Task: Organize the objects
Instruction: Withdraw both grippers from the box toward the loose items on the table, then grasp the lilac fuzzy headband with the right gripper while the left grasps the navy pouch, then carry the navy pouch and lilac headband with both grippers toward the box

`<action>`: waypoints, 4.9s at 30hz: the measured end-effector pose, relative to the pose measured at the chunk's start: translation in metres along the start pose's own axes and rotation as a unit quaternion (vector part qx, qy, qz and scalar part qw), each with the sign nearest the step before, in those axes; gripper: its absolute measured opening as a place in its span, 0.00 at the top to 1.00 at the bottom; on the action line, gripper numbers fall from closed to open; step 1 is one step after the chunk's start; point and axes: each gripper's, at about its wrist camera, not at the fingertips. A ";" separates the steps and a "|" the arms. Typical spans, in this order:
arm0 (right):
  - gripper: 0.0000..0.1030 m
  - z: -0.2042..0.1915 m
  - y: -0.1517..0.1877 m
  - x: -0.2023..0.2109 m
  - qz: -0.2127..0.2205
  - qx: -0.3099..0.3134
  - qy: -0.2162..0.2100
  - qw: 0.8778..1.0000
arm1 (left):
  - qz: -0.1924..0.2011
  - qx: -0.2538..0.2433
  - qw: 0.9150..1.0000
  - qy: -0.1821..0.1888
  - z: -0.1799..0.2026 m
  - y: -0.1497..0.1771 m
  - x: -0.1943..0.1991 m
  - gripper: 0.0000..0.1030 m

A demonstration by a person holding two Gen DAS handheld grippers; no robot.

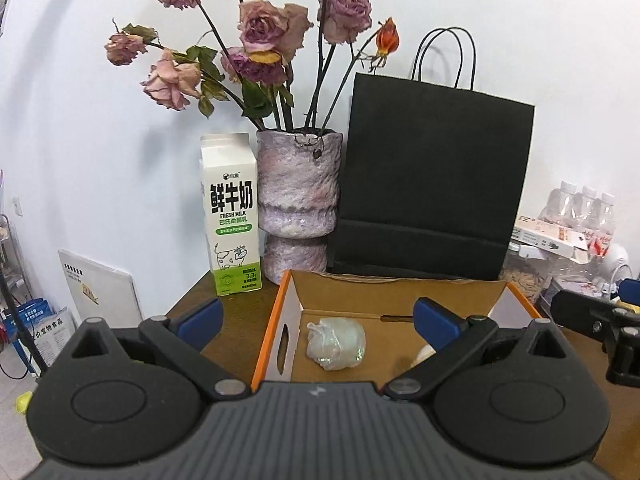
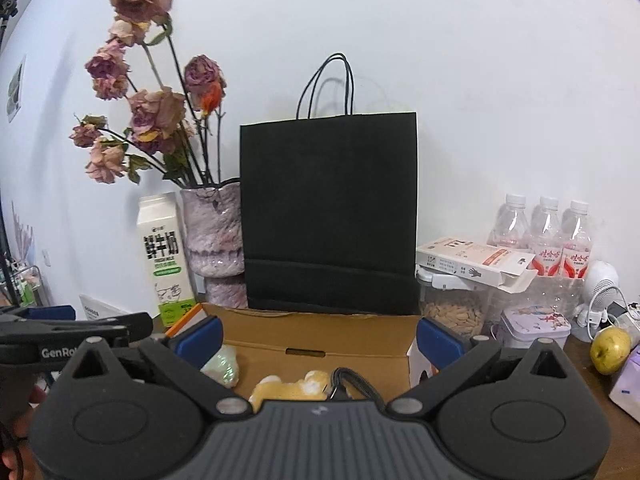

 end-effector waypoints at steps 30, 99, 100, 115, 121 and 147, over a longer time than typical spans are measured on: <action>0.00 -0.022 0.061 0.164 -0.009 0.042 -0.003 0.999 | -0.007 0.015 0.999 0.032 -0.019 0.060 0.147 0.00; 0.31 -0.026 0.183 0.179 -0.102 0.036 0.042 0.993 | -0.063 -0.029 0.997 0.046 -0.034 0.181 0.189 0.00; 0.37 -0.028 0.185 0.177 -0.101 0.039 0.042 0.993 | -0.065 -0.035 0.996 0.048 -0.033 0.180 0.187 0.00; 0.68 -0.023 0.190 0.191 -0.036 0.024 0.059 0.997 | -0.156 -0.095 0.974 0.133 -0.023 0.157 0.107 0.00; 0.68 -0.024 0.190 0.189 -0.038 0.025 0.061 0.997 | -0.197 -0.073 0.964 0.161 -0.020 0.165 0.072 0.00; 0.67 -0.025 0.190 0.189 -0.036 0.030 0.062 0.997 | -0.139 -0.024 0.990 0.027 -0.044 0.180 0.111 0.30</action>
Point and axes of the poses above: each gripper's, at about its wrist camera, not at the fingertips, and x roughly against the way its jaws point, z to its right, y to its underside, and after that the axes turned 12 degrees about y, right-handed
